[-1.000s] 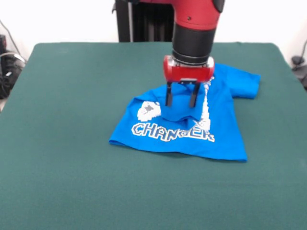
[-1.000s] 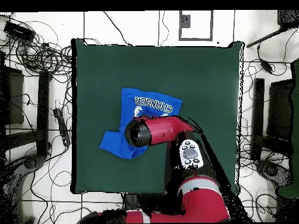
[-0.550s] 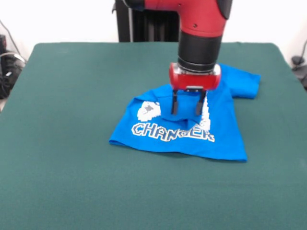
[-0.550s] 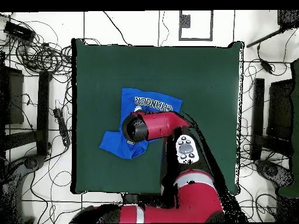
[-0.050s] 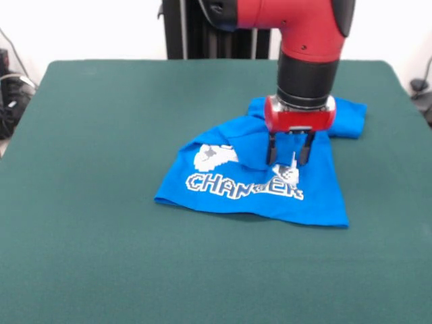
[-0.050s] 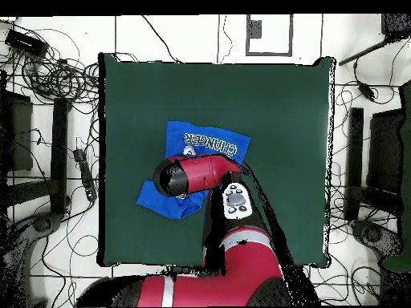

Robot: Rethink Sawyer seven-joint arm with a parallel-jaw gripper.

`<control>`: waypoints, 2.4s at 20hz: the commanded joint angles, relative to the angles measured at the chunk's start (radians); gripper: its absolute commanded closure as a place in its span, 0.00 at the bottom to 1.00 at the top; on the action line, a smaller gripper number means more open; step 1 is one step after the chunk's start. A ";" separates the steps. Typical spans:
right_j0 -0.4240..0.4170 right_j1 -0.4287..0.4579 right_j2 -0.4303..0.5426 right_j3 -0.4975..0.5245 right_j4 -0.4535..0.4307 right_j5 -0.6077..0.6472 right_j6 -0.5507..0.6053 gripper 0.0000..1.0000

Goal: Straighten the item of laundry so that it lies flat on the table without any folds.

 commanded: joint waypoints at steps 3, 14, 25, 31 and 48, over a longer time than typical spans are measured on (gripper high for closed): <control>0.025 0.057 0.038 -0.011 0.057 0.013 0.148 0.00; -0.017 0.054 0.042 -0.002 0.033 0.005 0.108 0.00; -0.088 0.013 0.058 0.028 0.002 0.030 0.041 0.00; -0.102 0.012 0.061 0.036 -0.012 0.023 0.036 0.00; -0.088 0.009 0.061 0.047 -0.008 0.020 0.059 0.00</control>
